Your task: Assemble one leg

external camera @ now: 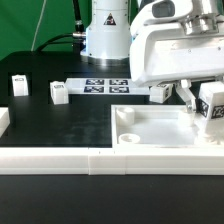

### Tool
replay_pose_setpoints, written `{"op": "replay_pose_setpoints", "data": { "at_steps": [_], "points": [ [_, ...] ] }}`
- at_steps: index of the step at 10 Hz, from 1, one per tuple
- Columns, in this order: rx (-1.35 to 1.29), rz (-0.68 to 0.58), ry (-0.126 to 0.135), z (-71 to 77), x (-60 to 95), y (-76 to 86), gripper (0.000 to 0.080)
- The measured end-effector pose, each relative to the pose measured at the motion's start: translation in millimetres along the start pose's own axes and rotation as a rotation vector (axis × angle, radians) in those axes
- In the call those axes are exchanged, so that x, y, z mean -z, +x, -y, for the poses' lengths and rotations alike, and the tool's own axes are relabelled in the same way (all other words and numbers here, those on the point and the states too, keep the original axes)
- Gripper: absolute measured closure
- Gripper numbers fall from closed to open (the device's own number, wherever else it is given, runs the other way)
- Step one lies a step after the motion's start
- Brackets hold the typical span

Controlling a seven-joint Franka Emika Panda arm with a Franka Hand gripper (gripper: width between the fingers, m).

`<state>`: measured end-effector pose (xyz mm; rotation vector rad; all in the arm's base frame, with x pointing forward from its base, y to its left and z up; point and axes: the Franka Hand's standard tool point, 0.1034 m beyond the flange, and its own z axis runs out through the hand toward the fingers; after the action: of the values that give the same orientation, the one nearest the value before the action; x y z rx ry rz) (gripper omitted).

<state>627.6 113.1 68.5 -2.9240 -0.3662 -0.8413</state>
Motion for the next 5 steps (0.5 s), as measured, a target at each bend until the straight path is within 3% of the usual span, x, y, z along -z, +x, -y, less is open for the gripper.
{"op": "replay_pose_setpoints", "data": {
  "at_steps": [5],
  "points": [
    [-0.002,-0.04,-0.008,1.0,-4.1,-2.5,0.0512]
  ]
}}
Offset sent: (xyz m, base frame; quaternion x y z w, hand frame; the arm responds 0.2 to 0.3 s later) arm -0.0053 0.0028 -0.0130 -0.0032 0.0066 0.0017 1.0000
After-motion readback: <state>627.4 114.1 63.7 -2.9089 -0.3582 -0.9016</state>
